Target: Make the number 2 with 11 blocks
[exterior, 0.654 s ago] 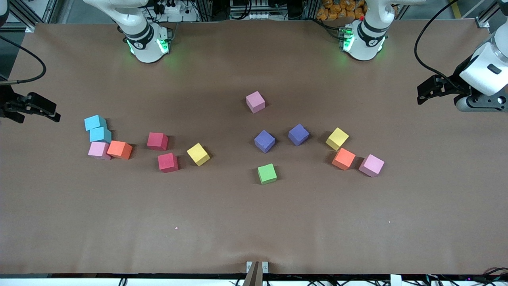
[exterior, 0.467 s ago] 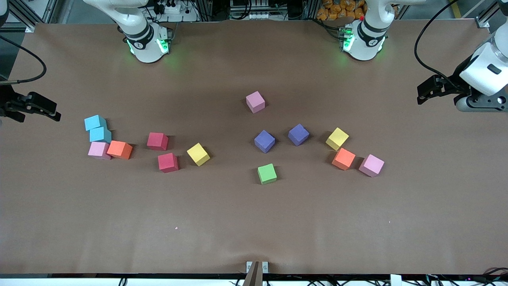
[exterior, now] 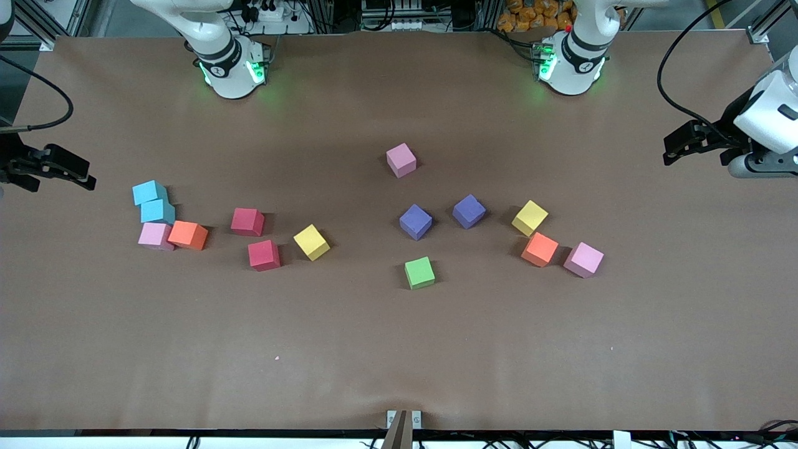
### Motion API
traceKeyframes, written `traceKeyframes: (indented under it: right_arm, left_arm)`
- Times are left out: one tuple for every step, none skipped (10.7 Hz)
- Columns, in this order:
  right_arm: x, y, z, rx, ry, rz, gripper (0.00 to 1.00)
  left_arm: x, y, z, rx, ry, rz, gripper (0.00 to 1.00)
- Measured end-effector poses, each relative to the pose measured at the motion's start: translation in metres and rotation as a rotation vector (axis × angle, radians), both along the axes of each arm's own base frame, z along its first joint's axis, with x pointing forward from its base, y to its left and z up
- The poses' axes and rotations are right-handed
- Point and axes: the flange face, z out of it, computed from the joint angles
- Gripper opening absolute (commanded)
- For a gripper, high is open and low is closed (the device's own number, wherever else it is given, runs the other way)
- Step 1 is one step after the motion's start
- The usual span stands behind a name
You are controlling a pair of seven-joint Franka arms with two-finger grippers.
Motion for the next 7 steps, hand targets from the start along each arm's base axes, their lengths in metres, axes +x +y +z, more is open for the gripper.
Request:
traceKeyframes:
  right_arm:
    - [0.000, 0.000, 0.000, 0.000, 0.000, 0.000, 1.00]
    - [0.000, 0.000, 0.000, 0.000, 0.000, 0.000, 1.00]
    - [0.000, 0.000, 0.000, 0.000, 0.000, 0.001, 1.00]
    - [0.000, 0.001, 0.000, 0.000, 0.000, 0.001, 1.00]
    - [0.000, 0.003, 0.000, 0.000, 0.001, 0.005, 1.00]
    - [0.001, 0.005, -0.001, 0.000, 0.002, 0.008, 1.00]
    - [0.001, 0.006, -0.002, 0.000, 0.004, 0.011, 1.00]
  left_arm:
    - [0.000, -0.001, -0.001, 0.000, 0.001, -0.001, 1.00]
    - [0.000, -0.003, -0.002, 0.001, 0.005, -0.001, 1.00]
    - [-0.001, -0.006, -0.006, 0.000, 0.011, -0.002, 1.00]
    - [0.000, -0.012, -0.011, -0.022, 0.024, 0.000, 1.00]
    - [0.003, -0.019, -0.018, -0.063, 0.042, 0.021, 1.00]
    - [0.005, -0.030, -0.026, -0.089, 0.064, 0.050, 1.00]
    - [0.006, -0.051, -0.037, -0.096, 0.089, 0.074, 1.00]
